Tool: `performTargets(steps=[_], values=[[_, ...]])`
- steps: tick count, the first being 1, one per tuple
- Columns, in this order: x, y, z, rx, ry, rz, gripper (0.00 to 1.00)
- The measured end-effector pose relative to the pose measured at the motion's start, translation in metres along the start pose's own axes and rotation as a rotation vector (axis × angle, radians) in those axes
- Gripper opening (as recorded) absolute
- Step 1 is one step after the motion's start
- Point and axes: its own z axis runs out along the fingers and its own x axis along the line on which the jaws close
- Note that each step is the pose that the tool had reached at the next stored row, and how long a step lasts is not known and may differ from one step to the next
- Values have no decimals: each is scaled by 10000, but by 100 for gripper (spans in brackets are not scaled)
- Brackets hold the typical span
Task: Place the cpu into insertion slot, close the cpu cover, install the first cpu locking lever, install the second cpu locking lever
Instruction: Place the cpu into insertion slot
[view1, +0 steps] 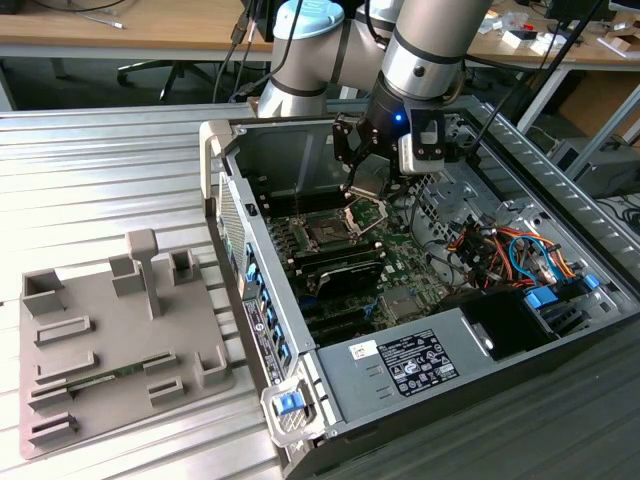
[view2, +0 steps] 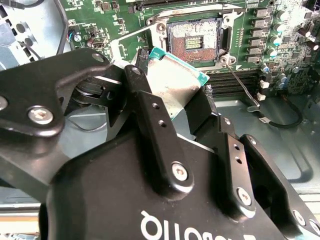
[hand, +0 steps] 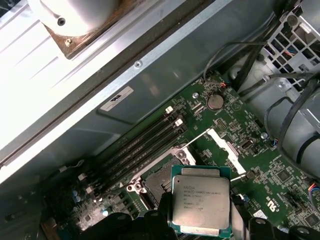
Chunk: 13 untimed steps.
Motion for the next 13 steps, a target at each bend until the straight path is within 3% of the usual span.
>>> performTargets(steps=[13], values=[[0, 0, 0, -9, -42, 475, 55]])
